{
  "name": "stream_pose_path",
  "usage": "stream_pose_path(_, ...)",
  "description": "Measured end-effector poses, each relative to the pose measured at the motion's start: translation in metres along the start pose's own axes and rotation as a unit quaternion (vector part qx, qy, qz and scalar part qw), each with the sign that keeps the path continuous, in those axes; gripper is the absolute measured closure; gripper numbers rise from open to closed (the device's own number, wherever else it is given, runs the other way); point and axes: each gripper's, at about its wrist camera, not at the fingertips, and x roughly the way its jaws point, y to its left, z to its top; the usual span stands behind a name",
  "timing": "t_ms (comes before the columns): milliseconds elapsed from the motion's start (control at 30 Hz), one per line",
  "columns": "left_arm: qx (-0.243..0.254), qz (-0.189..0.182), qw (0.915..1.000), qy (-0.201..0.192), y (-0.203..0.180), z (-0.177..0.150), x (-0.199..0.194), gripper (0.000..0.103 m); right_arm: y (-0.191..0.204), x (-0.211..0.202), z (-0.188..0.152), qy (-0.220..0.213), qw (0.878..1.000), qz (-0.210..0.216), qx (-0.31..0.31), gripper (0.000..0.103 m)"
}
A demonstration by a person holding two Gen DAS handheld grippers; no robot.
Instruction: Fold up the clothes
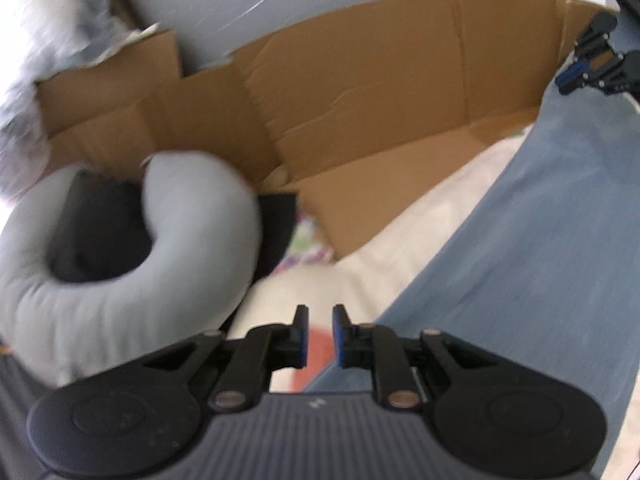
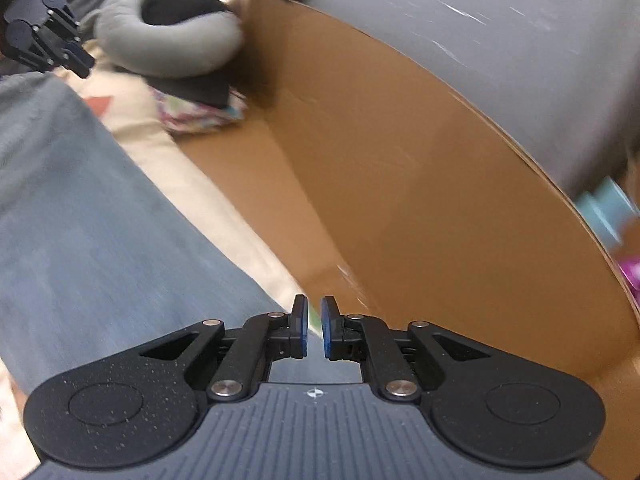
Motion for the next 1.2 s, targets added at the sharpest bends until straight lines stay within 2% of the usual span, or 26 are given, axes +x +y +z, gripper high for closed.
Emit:
stream_pose_path(67,-0.003,-0.007,0.9999,-0.009,-0.009,0.011,0.006,0.088,-0.012,-0.005,-0.014,0.003,1.000,-0.012,0.009,0.096)
stream_pose_path(200,-0.015,-0.022,0.9994,-0.024,-0.026,0.033,0.020,0.089,-0.030,-0.010,-0.039,0.002,0.999,-0.032,0.040,0.068)
stream_pose_path(500,-0.013,-0.072,0.9966,-0.036,-0.080,0.081,0.060,0.088,-0.056,-0.010,-0.085,0.015,0.993,-0.059,0.106,0.067)
stream_pose_path(567,-0.014,-0.087,0.9955,-0.037,-0.092,0.088,0.066,0.081,-0.061,-0.014,-0.093,0.010,0.990,-0.069,0.120,0.065)
stream_pose_path(800,0.002,-0.125,0.9917,-0.027,-0.137,0.113,0.096,0.078,-0.086,-0.018,-0.110,0.008,0.979,-0.115,0.170,0.058)
stream_pose_path(900,0.010,-0.143,0.9895,-0.022,-0.158,0.125,0.111,0.074,-0.095,-0.009,-0.117,0.019,0.977,-0.119,0.176,0.058)
stream_pose_path(1067,0.026,-0.173,0.9845,-0.008,-0.189,0.143,0.135,0.074,-0.107,-0.002,-0.128,0.022,0.974,-0.119,0.192,0.057)
stream_pose_path(1200,0.021,-0.191,0.9813,0.004,-0.193,0.151,0.149,0.076,-0.109,-0.003,-0.139,0.025,0.973,-0.114,0.197,0.056)
